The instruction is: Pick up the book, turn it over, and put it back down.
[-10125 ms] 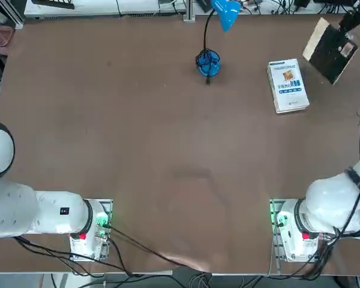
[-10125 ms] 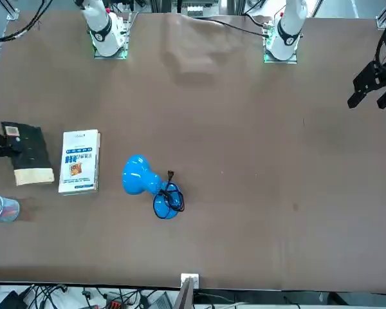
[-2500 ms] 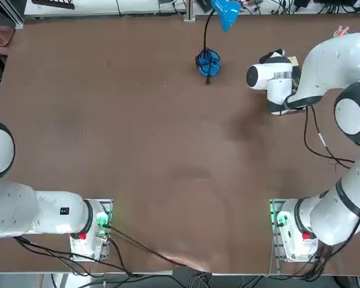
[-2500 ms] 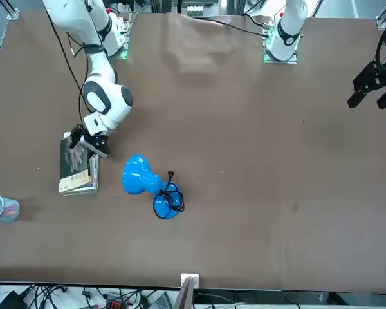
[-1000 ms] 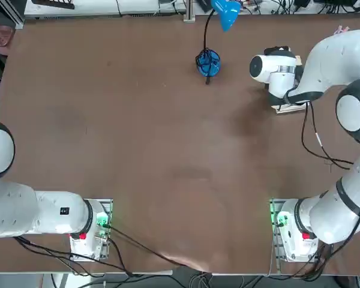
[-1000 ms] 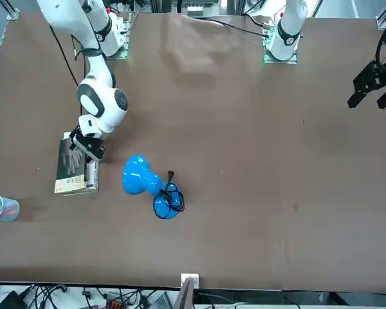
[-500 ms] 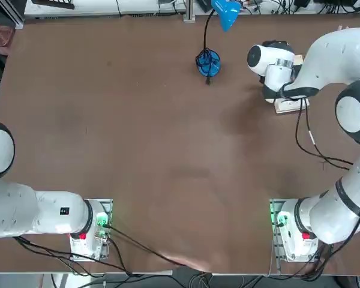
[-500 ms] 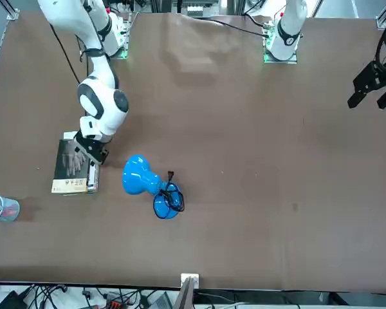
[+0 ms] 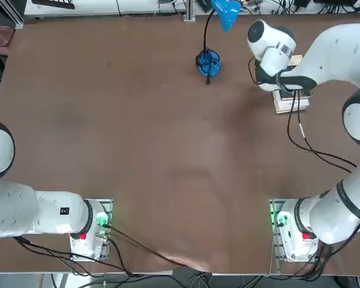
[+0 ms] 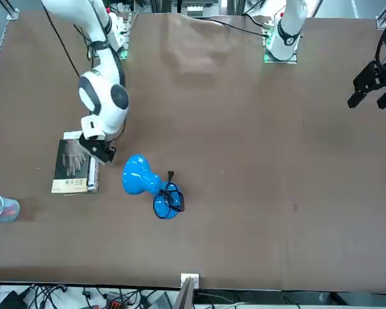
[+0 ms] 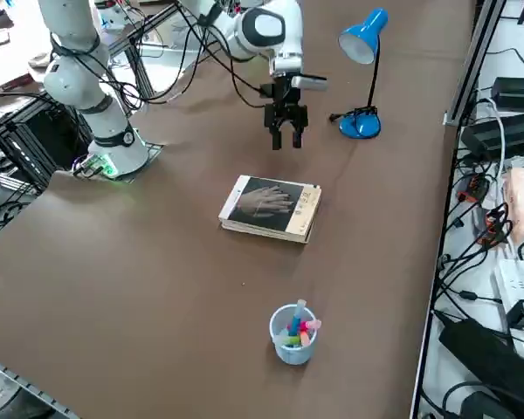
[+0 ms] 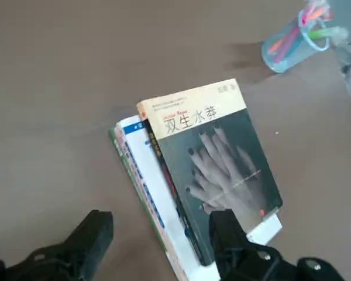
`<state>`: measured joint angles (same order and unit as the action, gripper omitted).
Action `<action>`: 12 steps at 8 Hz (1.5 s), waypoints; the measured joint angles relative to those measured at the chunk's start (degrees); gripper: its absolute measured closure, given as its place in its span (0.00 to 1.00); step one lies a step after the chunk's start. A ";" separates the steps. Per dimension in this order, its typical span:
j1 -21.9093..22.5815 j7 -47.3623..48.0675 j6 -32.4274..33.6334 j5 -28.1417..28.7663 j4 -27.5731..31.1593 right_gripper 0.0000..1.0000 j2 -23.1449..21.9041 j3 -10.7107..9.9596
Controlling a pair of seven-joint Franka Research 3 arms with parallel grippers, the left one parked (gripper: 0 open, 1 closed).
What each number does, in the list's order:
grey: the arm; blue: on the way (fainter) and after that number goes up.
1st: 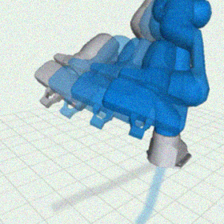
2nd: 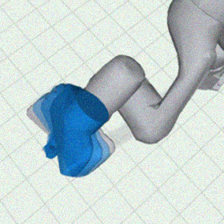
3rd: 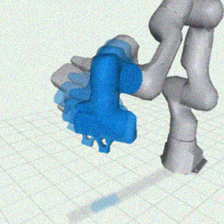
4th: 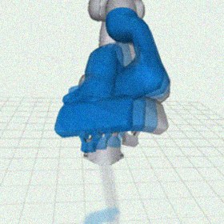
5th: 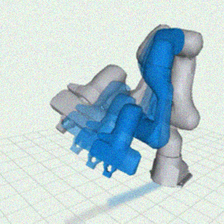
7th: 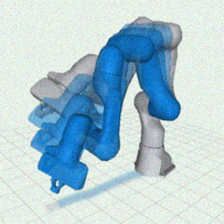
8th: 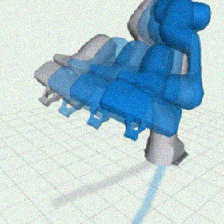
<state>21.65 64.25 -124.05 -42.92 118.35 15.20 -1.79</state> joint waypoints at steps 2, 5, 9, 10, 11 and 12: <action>-0.89 -15.90 5.59 8.90 -3.06 0.00 -4.05 -0.68; -4.32 -39.60 18.33 20.89 -12.96 0.00 -7.46 -0.90; -14.55 -66.56 29.82 37.80 -25.32 0.00 -10.44 -1.46; -16.27 -68.82 30.93 40.19 -26.68 0.00 -11.80 -1.84; -16.73 -69.29 31.89 40.98 -27.36 0.00 -13.45 -1.98; -16.71 -69.19 33.19 41.18 -27.42 0.00 -15.18 -1.70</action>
<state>4.94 -4.94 -90.87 -1.74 90.93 0.02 -3.49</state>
